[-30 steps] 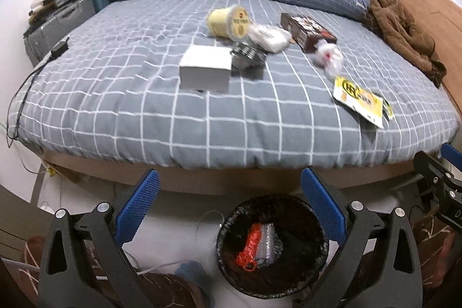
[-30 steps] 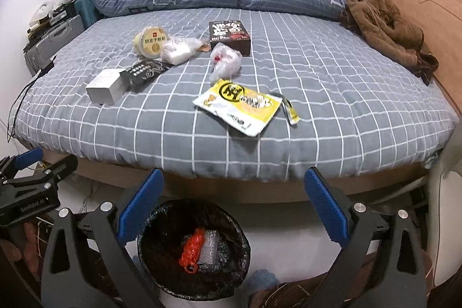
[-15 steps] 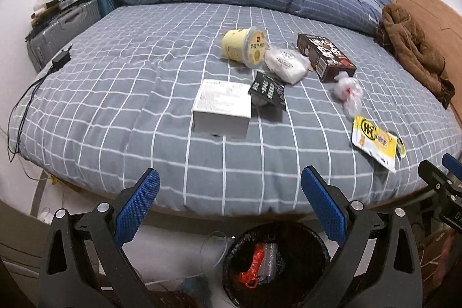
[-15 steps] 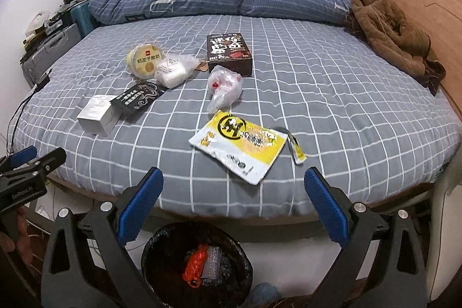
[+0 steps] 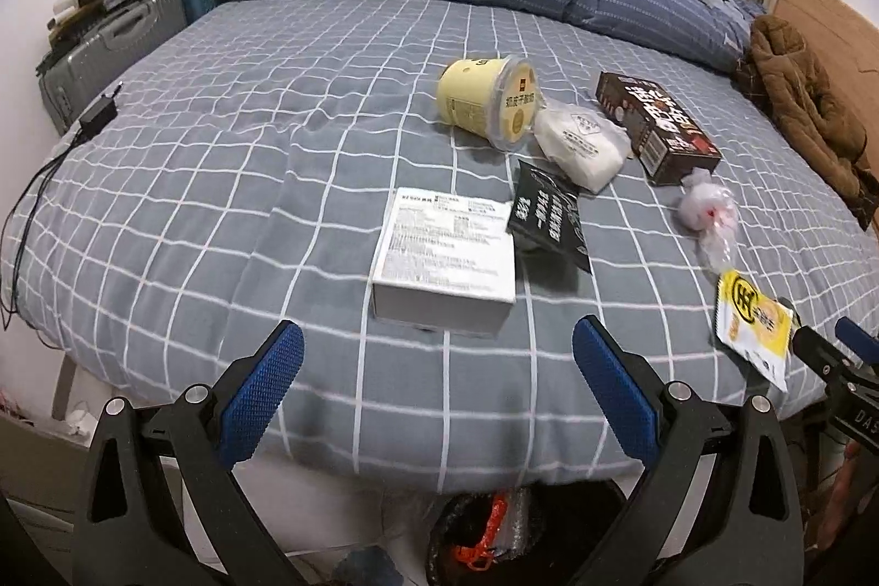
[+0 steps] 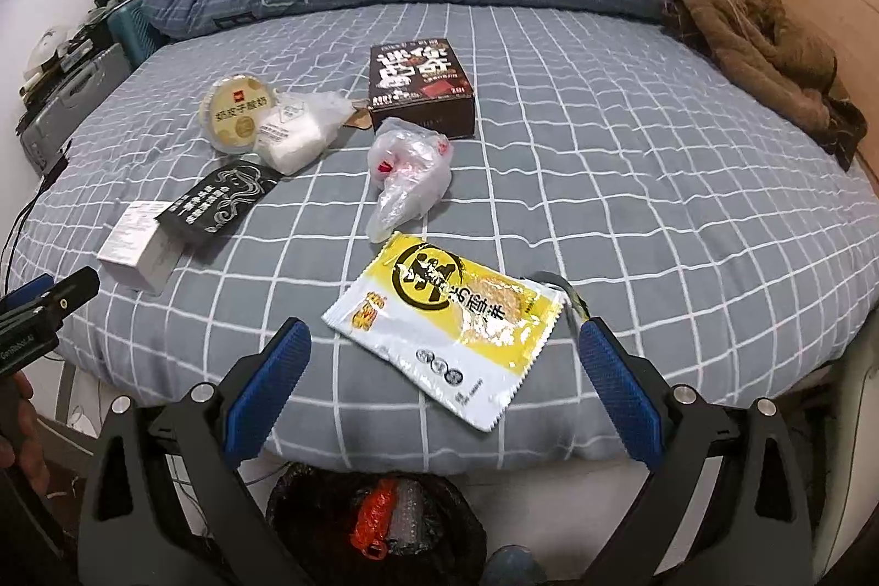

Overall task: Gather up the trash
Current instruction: 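Grasp the white box with the left tool while the right tool grasps the yellow wrapper, then lift the white box and yellow wrapper off the bed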

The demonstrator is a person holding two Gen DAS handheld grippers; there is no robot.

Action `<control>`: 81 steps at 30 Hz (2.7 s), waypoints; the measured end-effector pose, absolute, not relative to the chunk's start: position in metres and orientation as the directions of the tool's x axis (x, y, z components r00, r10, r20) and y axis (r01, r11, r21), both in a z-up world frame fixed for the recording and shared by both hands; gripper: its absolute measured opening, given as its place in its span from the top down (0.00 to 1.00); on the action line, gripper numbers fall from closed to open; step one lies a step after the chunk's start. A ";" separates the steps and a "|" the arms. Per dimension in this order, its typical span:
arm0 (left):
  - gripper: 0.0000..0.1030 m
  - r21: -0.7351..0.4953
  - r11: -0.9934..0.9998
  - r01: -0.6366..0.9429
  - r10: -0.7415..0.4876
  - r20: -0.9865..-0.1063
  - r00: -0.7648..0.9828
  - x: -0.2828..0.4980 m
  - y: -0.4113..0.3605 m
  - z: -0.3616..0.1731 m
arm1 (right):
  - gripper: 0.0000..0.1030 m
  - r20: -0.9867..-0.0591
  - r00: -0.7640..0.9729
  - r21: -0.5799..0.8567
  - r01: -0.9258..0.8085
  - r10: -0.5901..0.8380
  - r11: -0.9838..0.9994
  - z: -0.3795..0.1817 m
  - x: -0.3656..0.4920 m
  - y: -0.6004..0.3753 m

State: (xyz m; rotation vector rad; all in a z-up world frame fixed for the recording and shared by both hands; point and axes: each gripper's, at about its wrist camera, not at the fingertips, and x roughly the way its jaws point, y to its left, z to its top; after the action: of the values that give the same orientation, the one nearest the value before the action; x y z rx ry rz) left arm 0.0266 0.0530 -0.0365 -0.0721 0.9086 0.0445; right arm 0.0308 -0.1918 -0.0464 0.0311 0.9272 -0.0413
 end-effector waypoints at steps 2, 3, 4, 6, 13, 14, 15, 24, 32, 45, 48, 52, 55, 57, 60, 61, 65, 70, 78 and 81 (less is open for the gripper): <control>0.06 -0.039 0.997 -0.069 0.011 -0.791 0.612 0.035 0.053 -0.040 | 0.09 -0.805 0.592 0.012 0.051 -0.021 0.999 -0.051 0.038 -0.192; 0.06 -0.034 0.997 -0.069 0.015 -0.792 0.610 0.039 0.053 -0.042 | 0.09 -0.809 0.587 0.014 0.052 -0.019 0.999 -0.054 0.043 -0.192; 0.06 -0.031 0.997 -0.067 0.017 -0.794 0.608 0.045 0.053 -0.045 | 0.09 -0.813 0.582 0.017 0.053 -0.017 0.998 -0.057 0.047 -0.192; 0.06 -0.029 0.997 -0.066 0.016 -0.798 0.603 0.053 0.053 -0.049 | 0.09 -0.821 0.571 0.025 0.057 -0.012 0.998 -0.063 0.055 -0.192; 0.06 -0.026 0.998 -0.064 0.016 -0.816 0.578 0.081 0.057 -0.069 | 0.09 -0.848 0.531 0.038 0.063 -0.001 0.997 -0.088 0.079 -0.191; 0.06 -0.025 0.998 -0.063 0.016 -0.817 0.576 0.084 0.057 -0.072 | 0.09 -0.850 0.526 0.040 0.065 0.000 0.997 -0.091 0.082 -0.191; 0.06 -0.024 0.998 -0.060 0.015 -0.818 0.575 0.087 0.057 -0.074 | 0.09 -0.855 0.518 0.046 0.066 0.005 0.997 -0.096 0.085 -0.191; 0.24 -0.023 0.999 -0.030 -0.002 -0.829 0.559 0.104 0.054 -0.089 | 0.16 -0.863 0.504 0.050 0.047 0.019 0.998 -0.115 0.094 -0.190; 0.33 -0.011 1.000 -0.015 0.000 -0.824 0.567 0.106 0.052 -0.093 | 0.29 -0.862 0.506 0.062 0.038 0.034 0.997 -0.118 0.093 -0.190; 0.33 -0.046 0.998 -0.042 -0.013 -0.820 0.573 0.086 0.057 -0.081 | 0.51 -0.841 0.541 0.039 0.026 0.019 0.999 -0.102 0.082 -0.187; 0.33 -0.049 0.998 -0.048 -0.013 -0.819 0.573 0.081 0.059 -0.078 | 0.56 -0.841 0.541 0.014 0.016 0.003 1.000 -0.101 0.082 -0.183; 0.33 -0.054 0.997 -0.055 -0.012 -0.818 0.574 0.075 0.061 -0.074 | 0.61 -0.853 0.521 -0.003 0.007 -0.007 1.000 -0.109 0.087 -0.181; 0.33 -0.053 0.997 -0.058 -0.010 -0.818 0.575 0.071 0.062 -0.072 | 0.66 -0.854 0.520 0.006 0.009 0.001 1.000 -0.109 0.086 -0.181; 0.33 -0.054 0.997 -0.060 -0.010 -0.818 0.575 0.069 0.063 -0.072 | 0.67 -0.855 0.518 0.010 0.007 0.005 1.000 -0.109 0.086 -0.182; 0.33 -0.058 0.996 -0.061 -0.012 -0.818 0.576 0.065 0.063 -0.070 | 0.69 -0.853 0.522 0.024 0.002 0.019 1.000 -0.106 0.084 -0.184; 0.33 -0.060 0.996 -0.061 -0.014 -0.817 0.577 0.063 0.062 -0.069 | 0.70 -0.850 0.526 0.033 0.004 0.026 0.999 -0.104 0.083 -0.185; 0.33 -0.062 0.997 -0.055 -0.018 -0.810 0.586 0.056 0.061 -0.062 | 0.78 -0.838 0.544 0.036 0.003 0.029 0.999 -0.094 0.078 -0.188; 0.33 -0.064 0.997 -0.050 -0.022 -0.807 0.590 0.049 0.058 -0.058 | 0.83 -0.850 0.525 0.048 -0.012 0.047 0.999 -0.094 0.078 -0.190; 0.33 -0.065 0.997 -0.045 -0.025 -0.804 0.594 0.041 0.054 -0.054 | 0.88 -0.843 0.534 0.074 -0.001 0.063 0.997 -0.083 0.070 -0.197; 0.33 -0.069 0.997 -0.041 -0.031 -0.803 0.595 0.037 0.052 -0.052 | 0.88 -0.836 0.545 0.073 0.000 0.061 0.997 -0.076 0.065 -0.197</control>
State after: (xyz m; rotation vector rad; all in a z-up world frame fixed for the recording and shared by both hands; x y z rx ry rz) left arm 0.0373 0.0517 -0.0521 -0.0829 0.9341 0.0055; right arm 0.0648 -0.1969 -0.0764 0.0666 0.9944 0.0361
